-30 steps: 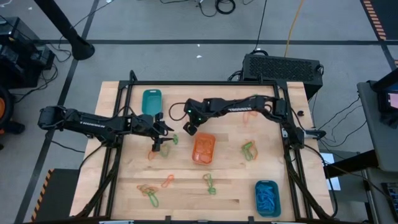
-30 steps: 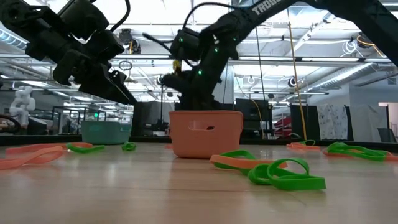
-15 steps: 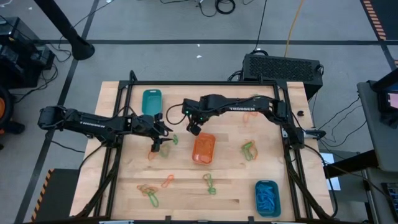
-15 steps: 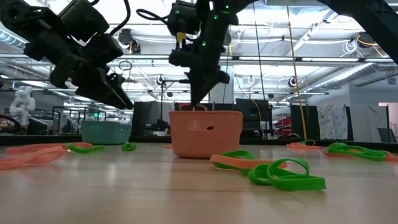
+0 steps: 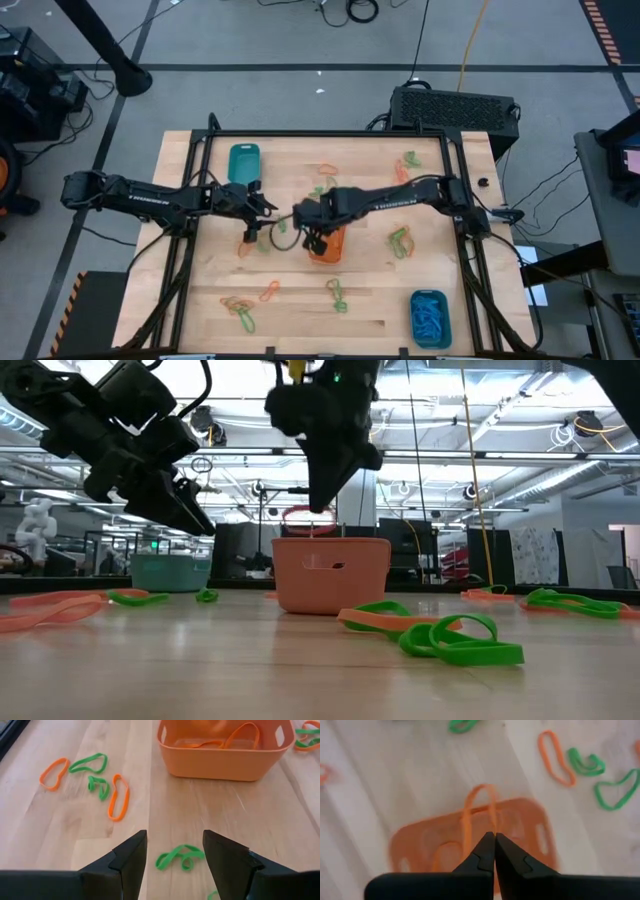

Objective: Sort rubber bands into baskets
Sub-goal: Put the orange rubber band into the orange bin

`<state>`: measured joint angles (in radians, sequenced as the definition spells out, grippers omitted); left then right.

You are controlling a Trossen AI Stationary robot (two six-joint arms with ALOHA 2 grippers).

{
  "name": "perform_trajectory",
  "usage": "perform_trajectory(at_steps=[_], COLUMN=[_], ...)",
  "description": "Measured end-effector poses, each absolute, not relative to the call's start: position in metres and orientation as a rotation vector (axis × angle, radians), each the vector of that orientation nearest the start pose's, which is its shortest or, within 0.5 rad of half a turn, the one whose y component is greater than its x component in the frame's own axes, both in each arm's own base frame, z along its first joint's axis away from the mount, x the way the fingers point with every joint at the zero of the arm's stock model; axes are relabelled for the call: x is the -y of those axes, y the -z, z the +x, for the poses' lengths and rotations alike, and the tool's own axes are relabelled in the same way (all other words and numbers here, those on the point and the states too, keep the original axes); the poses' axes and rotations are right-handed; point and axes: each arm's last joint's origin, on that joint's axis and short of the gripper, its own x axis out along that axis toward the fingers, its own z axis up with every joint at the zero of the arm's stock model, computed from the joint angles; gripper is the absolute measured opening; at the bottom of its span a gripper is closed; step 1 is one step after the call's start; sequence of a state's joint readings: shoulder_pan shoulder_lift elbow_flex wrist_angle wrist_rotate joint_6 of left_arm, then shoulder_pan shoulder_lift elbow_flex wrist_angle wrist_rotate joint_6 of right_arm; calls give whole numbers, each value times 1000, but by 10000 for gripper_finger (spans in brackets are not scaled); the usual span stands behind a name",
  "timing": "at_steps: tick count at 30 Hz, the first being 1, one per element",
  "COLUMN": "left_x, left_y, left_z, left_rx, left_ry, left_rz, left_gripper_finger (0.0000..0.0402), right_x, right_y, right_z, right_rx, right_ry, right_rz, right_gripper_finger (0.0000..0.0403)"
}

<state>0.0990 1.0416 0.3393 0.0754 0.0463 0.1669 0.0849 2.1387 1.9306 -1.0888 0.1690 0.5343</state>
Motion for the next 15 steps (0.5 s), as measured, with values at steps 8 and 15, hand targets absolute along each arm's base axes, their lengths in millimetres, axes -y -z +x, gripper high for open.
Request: perform_trajectory(at_steps=[8, 15], left_x=[-18, -18], left_y=[-168, -168], left_z=[194, 194], left_rx=[-553, -554], left_ry=[-5, -5], left_rz=[119, 118], left_gripper_finger=[202, 202], right_x=[-48, -56], right_y=[-218, -213], right_z=[431, 428], right_rx=[-1274, -1296], right_ry=[445, 441], right_rz=[294, 288], right_gripper_finger=[0, 18])
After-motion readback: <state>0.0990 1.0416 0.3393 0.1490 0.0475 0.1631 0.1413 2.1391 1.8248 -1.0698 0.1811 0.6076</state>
